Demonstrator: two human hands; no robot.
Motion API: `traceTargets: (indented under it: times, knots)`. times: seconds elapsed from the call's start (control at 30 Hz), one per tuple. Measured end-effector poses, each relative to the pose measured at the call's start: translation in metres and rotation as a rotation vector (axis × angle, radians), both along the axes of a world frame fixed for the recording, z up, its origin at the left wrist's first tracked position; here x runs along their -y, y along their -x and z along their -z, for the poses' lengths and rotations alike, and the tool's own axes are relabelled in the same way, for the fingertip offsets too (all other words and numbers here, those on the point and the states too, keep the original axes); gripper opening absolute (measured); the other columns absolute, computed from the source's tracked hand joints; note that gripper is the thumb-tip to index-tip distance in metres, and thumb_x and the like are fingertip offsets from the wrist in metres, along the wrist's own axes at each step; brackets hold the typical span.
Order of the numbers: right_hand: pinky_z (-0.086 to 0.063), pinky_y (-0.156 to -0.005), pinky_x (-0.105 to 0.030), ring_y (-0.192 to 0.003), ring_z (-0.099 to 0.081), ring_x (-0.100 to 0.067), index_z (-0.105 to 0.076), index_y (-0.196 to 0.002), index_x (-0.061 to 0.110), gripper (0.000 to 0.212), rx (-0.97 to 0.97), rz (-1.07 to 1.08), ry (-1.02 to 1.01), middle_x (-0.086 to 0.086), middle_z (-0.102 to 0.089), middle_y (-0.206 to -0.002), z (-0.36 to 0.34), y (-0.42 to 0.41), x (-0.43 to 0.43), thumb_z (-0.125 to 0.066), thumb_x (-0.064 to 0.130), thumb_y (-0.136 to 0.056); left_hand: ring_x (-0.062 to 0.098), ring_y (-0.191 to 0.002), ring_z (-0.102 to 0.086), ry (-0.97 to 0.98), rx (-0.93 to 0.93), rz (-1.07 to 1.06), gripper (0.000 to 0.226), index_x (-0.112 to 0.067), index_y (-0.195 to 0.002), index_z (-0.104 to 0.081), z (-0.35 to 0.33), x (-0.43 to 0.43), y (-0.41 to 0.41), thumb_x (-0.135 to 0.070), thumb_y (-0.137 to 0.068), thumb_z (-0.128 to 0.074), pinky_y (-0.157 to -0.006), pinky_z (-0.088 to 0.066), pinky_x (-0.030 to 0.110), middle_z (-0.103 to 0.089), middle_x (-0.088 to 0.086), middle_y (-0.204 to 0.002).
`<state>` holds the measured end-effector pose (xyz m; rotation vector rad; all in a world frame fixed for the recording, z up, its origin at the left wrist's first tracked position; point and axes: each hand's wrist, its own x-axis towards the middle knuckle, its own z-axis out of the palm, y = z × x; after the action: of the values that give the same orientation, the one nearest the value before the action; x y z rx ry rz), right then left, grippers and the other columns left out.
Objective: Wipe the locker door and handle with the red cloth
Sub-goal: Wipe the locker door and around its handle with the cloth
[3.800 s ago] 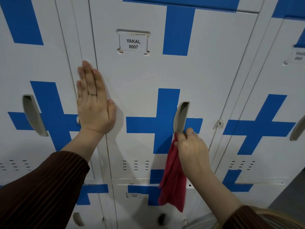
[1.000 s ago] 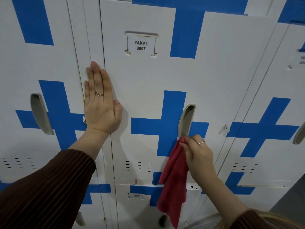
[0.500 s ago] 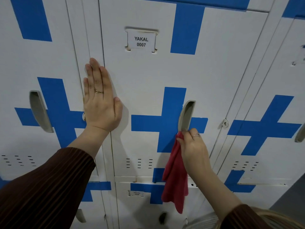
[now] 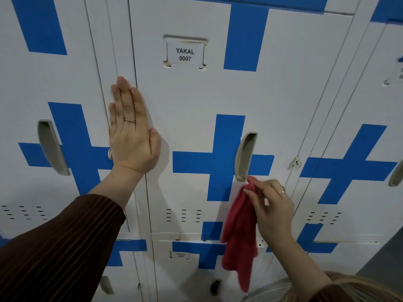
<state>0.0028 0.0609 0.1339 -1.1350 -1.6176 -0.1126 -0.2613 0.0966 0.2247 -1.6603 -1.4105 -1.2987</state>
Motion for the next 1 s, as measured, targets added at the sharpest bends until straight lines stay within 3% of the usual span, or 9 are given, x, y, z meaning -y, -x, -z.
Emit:
traceTargets:
  times: [0.07,0.17,0.27,0.37,0.5,0.6,0.73,0.9,1.0]
  knots:
    - [-0.034,-0.074,0.000,-0.067,-0.043,0.000,-0.066,-0.100,0.002,0.019,0.065,0.025,0.051,0.000,-0.053,-0.079,-0.011,0.013,-0.009,-0.060,0.009,-0.084,0.041,-0.138,0.001,-0.001,0.001,0.000,0.077,0.010,-0.143,-0.007,0.000,0.000,0.000,-0.015,-0.075,-0.036,-0.115,0.008,0.035,-0.007,0.035,-0.148]
    - [-0.044,-0.075,-0.021,-0.077,-0.050,0.001,-0.058,-0.103,0.001,0.019,0.146,0.008,0.233,0.001,-0.050,-0.083,-0.013,0.024,-0.015,-0.044,0.011,-0.095,0.041,-0.138,0.001,-0.002,0.000,-0.003,0.077,0.010,-0.143,-0.007,0.000,0.000,0.000,-0.015,-0.076,-0.035,-0.116,0.008,0.035,-0.007,0.035,-0.148]
    - [-0.047,-0.071,-0.045,-0.083,-0.053,-0.031,-0.060,-0.097,-0.003,0.016,0.287,0.049,0.184,-0.018,-0.055,-0.093,-0.015,0.029,-0.012,-0.047,0.000,-0.089,0.041,-0.138,0.001,-0.006,0.001,0.001,0.077,0.010,-0.143,-0.007,0.000,0.000,0.000,-0.015,-0.075,-0.035,-0.116,0.008,0.035,-0.007,0.035,-0.148]
    - [-0.052,-0.053,-0.039,-0.062,-0.053,-0.025,-0.061,-0.087,-0.003,0.006,0.338,0.107,0.093,-0.014,-0.054,-0.077,-0.010,0.026,-0.017,-0.057,0.001,-0.084,0.040,-0.138,0.001,-0.004,0.006,0.005,0.077,0.010,-0.143,-0.007,0.000,0.001,0.000,-0.015,-0.075,-0.035,-0.116,0.008,0.035,-0.007,0.035,-0.148]
    - [-0.042,-0.067,-0.017,-0.069,-0.046,-0.013,-0.063,-0.090,-0.002,0.026,0.176,0.018,-0.042,-0.011,-0.054,-0.077,-0.001,0.018,-0.020,-0.047,0.018,-0.087,0.041,-0.139,0.001,-0.005,0.007,0.002,0.077,0.010,-0.142,-0.008,0.000,0.000,-0.001,-0.015,-0.075,-0.034,-0.116,0.008,0.035,-0.007,0.035,-0.148]
    - [-0.038,-0.072,-0.011,-0.075,-0.045,-0.005,-0.062,-0.090,0.003,0.025,0.069,-0.059,-0.004,-0.005,-0.056,-0.081,0.005,0.011,-0.021,-0.048,0.022,-0.085,0.041,-0.139,0.000,-0.004,0.000,0.001,0.077,0.010,-0.143,-0.007,0.000,0.000,0.000,-0.015,-0.075,-0.034,-0.116,0.007,0.036,-0.007,0.035,-0.148]
    - [-0.040,-0.066,-0.011,-0.072,-0.046,-0.002,-0.062,-0.091,0.010,0.012,-0.042,-0.061,0.023,0.005,-0.052,-0.082,0.010,0.001,-0.015,-0.057,0.018,-0.083,0.041,-0.138,0.001,-0.012,-0.002,0.004,0.077,0.010,-0.142,-0.007,0.000,0.000,0.000,-0.014,-0.075,-0.035,-0.116,0.008,0.035,-0.007,0.036,-0.148]
    - [-0.041,-0.067,-0.017,-0.069,-0.047,-0.012,-0.066,-0.096,-0.001,0.020,0.033,0.025,-0.056,-0.006,-0.053,-0.077,-0.013,0.015,-0.011,-0.062,0.010,-0.080,0.041,-0.138,0.001,-0.012,0.004,0.001,0.077,0.010,-0.142,-0.007,0.000,0.001,-0.001,-0.014,-0.075,-0.035,-0.116,0.008,0.034,-0.007,0.035,-0.148]
    - [-0.040,-0.075,-0.023,-0.077,-0.042,-0.014,-0.060,-0.107,0.001,0.020,0.188,0.031,0.219,-0.004,-0.044,-0.089,-0.021,0.025,-0.013,-0.052,0.012,-0.092,0.041,-0.138,0.000,-0.013,0.002,0.006,0.077,0.011,-0.142,-0.008,0.000,0.001,-0.001,-0.014,-0.075,-0.036,-0.116,0.008,0.033,-0.007,0.036,-0.148]
